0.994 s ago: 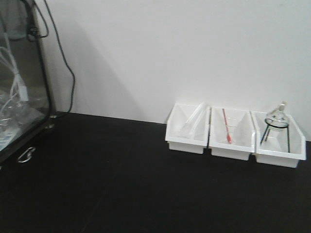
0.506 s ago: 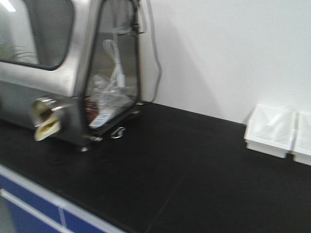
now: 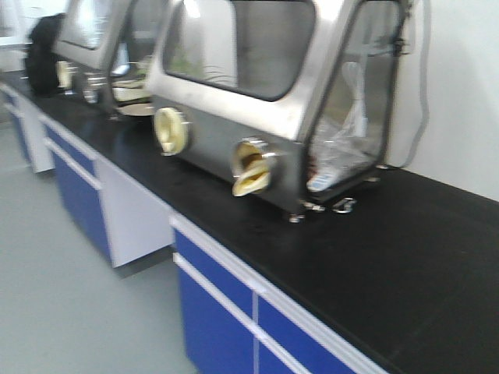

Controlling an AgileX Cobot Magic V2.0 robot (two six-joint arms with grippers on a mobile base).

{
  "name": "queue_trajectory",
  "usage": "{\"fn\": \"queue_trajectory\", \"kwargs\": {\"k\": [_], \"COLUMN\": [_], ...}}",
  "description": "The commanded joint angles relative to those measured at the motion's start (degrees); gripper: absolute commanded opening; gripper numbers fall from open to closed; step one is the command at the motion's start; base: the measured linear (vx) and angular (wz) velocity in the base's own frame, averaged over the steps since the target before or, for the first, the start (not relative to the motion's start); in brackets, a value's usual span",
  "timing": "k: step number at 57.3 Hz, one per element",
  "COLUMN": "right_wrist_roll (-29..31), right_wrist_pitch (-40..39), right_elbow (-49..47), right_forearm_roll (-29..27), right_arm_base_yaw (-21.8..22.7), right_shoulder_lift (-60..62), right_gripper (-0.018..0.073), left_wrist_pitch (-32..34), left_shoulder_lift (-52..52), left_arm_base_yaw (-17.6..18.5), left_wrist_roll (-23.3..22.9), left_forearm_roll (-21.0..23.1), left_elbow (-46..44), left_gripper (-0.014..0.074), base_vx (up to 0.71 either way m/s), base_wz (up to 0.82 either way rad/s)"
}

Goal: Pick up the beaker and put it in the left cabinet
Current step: 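Hold the beaker in the right gripper while the base backs away, then drive the base across the lab toward the white cabinet, holding the beaker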

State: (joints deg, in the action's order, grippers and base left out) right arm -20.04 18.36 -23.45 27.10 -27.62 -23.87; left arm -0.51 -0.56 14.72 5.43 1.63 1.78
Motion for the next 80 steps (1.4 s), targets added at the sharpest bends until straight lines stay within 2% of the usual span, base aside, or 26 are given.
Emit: {"fn": "queue_trajectory", "kwargs": {"k": [1, 39, 64, 80], "right_wrist_roll": [0.41, 0.41, 0.41, 0.41], "right_wrist_pitch": [-4.67, -4.61, -4.61, -4.61], "right_elbow": [-1.78, -1.78, -1.78, -1.78], "right_forearm_roll": [1.40, 1.40, 1.40, 1.40], "right_arm_base_yaw": [0.14, 0.14, 0.14, 0.14], "right_shoulder_lift": [-0.21, -0.21, -0.21, -0.21], "right_gripper": [-0.0006, -0.0006, -0.0006, -0.0006], "left_wrist_pitch": [4.79, 4.79, 4.79, 4.79], "left_shoulder_lift": [-1.04, -1.04, -1.04, -1.04], "left_arm_base_yaw": [0.22, 0.22, 0.22, 0.22], "left_wrist_roll": [-0.19, -0.19, -0.19, -0.19], "left_forearm_roll": [0.47, 0.47, 0.47, 0.47], "left_elbow": [0.94, 0.94, 0.94, 0.94], "left_gripper": [0.0001, 0.0001, 0.0001, 0.0001], "base_vx": [-0.10, 0.03, 0.20, 0.31], "base_wz": [0.67, 0.61, 0.55, 0.26]}}
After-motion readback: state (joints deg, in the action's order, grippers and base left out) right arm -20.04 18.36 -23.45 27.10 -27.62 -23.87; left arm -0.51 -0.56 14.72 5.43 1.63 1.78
